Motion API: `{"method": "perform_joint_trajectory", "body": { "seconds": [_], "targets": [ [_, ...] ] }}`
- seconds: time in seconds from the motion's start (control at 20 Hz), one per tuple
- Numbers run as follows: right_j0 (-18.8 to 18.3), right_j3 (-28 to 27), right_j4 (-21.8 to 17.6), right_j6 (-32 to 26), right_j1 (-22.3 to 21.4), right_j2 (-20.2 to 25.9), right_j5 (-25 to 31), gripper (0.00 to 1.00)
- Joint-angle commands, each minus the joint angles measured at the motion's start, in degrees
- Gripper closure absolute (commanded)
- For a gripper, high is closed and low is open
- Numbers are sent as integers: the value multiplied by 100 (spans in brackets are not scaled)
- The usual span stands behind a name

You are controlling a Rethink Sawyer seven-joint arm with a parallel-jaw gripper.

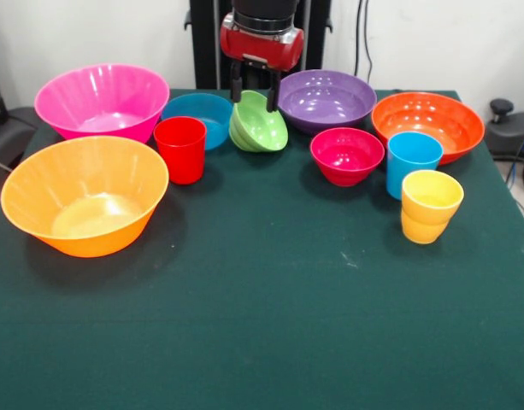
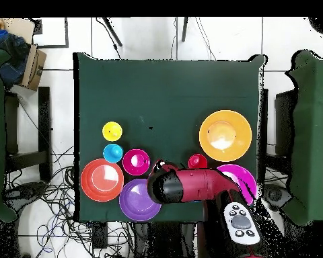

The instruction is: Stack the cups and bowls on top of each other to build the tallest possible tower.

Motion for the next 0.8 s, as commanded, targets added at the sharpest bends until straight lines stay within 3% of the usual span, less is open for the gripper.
{"method": "perform_joint_trajectory", "body": {
  "seconds": [0.05,0.8],
  "targets": [
    [82,-133,-273,-319,221,291,495,0],
    [-47,-88,-279,-444,139,328,570,0]
  ]
}}
